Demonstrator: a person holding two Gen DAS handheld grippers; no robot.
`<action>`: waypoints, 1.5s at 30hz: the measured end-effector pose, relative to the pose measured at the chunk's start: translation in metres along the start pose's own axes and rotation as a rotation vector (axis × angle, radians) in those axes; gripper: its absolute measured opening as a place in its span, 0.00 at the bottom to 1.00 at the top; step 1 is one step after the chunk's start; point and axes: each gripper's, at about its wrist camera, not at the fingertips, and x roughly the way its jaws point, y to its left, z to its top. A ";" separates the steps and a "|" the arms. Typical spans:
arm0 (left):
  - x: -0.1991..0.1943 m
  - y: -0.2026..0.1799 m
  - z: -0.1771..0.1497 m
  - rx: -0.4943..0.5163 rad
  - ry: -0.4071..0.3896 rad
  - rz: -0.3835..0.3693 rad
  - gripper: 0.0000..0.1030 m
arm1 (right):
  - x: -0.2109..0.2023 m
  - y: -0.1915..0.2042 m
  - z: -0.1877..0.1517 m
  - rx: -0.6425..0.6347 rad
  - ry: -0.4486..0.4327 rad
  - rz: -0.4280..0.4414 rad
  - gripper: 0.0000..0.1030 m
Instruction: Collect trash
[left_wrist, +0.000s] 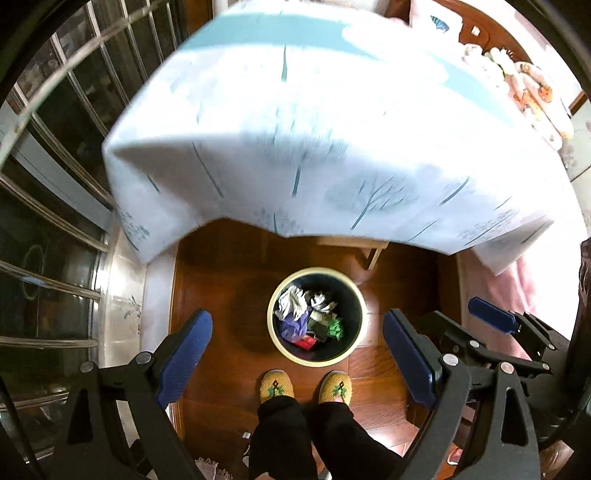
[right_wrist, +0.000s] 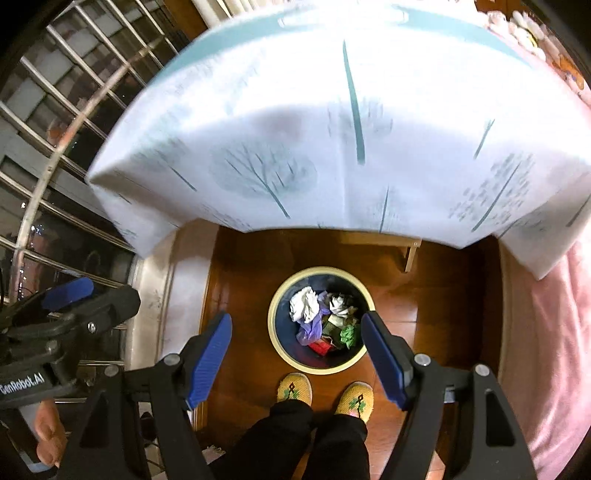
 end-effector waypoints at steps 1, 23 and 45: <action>-0.011 -0.002 0.003 0.001 -0.013 0.002 0.90 | -0.013 0.002 0.003 -0.005 -0.012 0.003 0.71; -0.195 -0.046 0.040 0.075 -0.327 0.027 0.90 | -0.217 0.038 0.044 0.009 -0.344 -0.039 0.71; -0.198 -0.062 0.056 0.113 -0.365 0.019 0.90 | -0.232 0.033 0.050 0.025 -0.408 -0.082 0.71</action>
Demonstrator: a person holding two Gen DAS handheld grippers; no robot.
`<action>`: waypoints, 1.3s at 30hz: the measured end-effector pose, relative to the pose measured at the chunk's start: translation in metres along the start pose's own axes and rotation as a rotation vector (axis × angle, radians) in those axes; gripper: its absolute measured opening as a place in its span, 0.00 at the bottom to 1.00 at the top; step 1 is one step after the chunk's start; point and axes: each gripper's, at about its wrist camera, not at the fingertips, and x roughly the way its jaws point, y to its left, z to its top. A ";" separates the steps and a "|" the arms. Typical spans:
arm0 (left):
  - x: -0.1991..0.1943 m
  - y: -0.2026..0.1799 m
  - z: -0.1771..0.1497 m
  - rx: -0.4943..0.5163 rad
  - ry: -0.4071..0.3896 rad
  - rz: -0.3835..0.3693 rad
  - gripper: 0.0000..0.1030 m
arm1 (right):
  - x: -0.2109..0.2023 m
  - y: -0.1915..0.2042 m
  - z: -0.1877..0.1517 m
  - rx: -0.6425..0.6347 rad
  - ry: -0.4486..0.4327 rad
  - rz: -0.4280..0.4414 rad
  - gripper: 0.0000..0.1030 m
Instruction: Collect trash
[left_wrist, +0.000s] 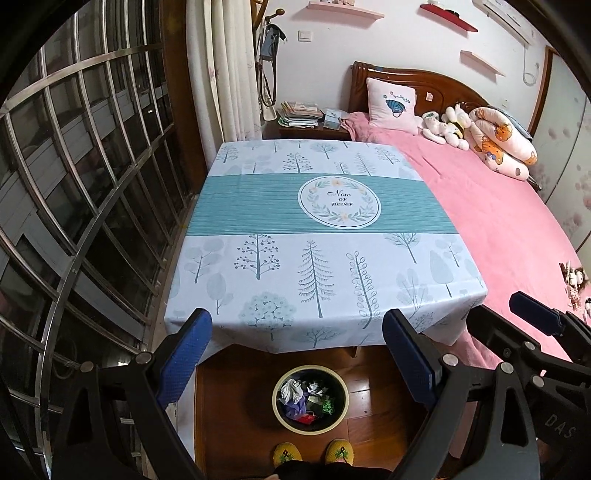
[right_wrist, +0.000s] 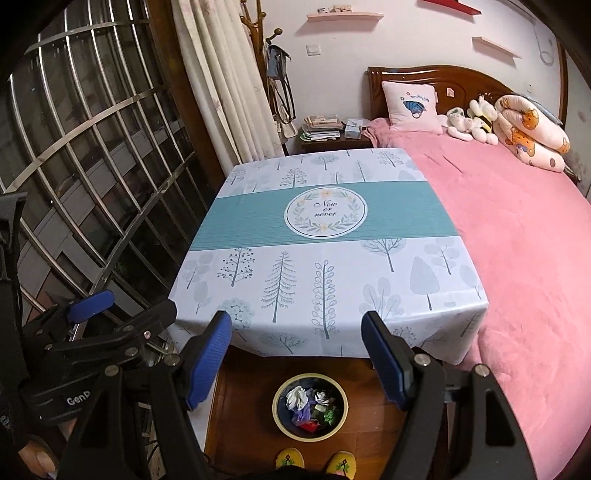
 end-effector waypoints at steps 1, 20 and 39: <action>0.000 0.000 0.000 0.000 0.000 -0.001 0.90 | 0.000 0.000 0.000 0.001 -0.001 -0.001 0.71; 0.000 0.001 -0.004 -0.017 0.010 0.011 0.90 | -0.001 0.004 -0.001 -0.034 -0.010 0.005 0.71; 0.004 -0.003 -0.008 -0.012 0.035 0.019 0.90 | 0.003 0.003 -0.007 -0.037 0.007 0.017 0.71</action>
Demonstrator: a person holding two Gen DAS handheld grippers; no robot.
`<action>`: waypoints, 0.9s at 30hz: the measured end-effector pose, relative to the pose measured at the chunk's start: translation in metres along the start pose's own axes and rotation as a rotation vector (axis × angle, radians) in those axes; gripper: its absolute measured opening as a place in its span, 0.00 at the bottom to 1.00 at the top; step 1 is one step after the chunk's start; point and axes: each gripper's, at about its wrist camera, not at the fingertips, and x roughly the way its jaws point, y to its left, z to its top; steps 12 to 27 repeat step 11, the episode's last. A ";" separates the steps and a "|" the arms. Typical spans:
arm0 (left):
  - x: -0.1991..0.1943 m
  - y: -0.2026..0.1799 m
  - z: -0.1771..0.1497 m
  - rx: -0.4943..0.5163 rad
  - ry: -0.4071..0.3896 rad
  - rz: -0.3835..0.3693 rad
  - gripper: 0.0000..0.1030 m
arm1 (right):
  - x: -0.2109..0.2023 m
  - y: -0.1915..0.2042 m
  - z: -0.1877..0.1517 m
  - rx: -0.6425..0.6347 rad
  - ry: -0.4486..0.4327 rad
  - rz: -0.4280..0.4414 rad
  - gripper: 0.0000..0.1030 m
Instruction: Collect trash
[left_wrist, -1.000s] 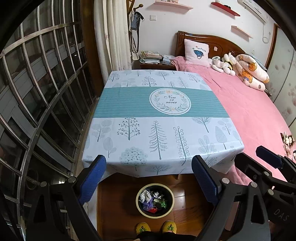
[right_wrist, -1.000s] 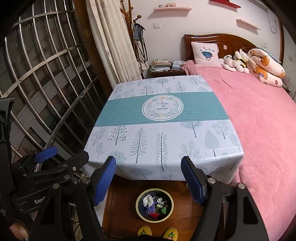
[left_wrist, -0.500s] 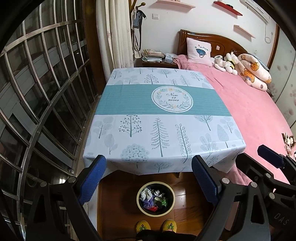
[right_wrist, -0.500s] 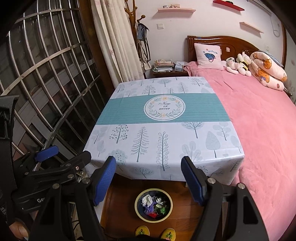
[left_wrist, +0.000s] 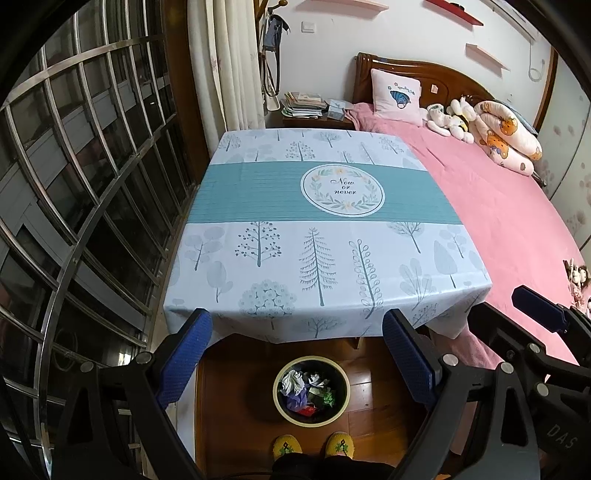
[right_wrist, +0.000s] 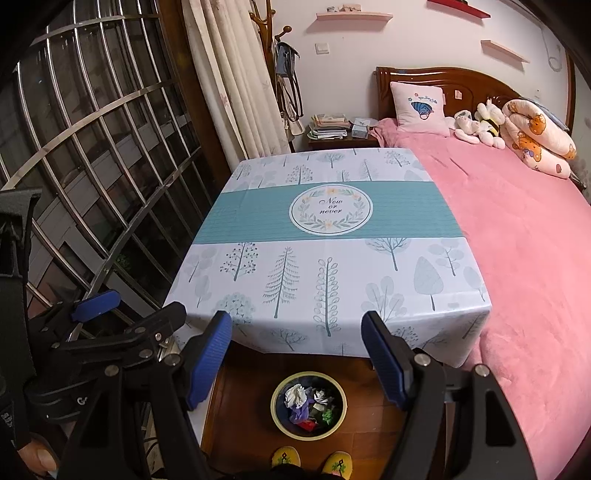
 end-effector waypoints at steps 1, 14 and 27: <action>0.000 0.000 0.000 0.001 0.001 0.000 0.90 | 0.001 -0.001 0.000 0.002 0.003 0.001 0.71; 0.004 0.000 -0.003 -0.001 0.008 0.001 0.90 | 0.005 -0.004 0.000 0.002 0.018 0.013 0.71; 0.004 0.000 -0.003 -0.001 0.008 0.001 0.90 | 0.005 -0.004 0.000 0.002 0.018 0.013 0.71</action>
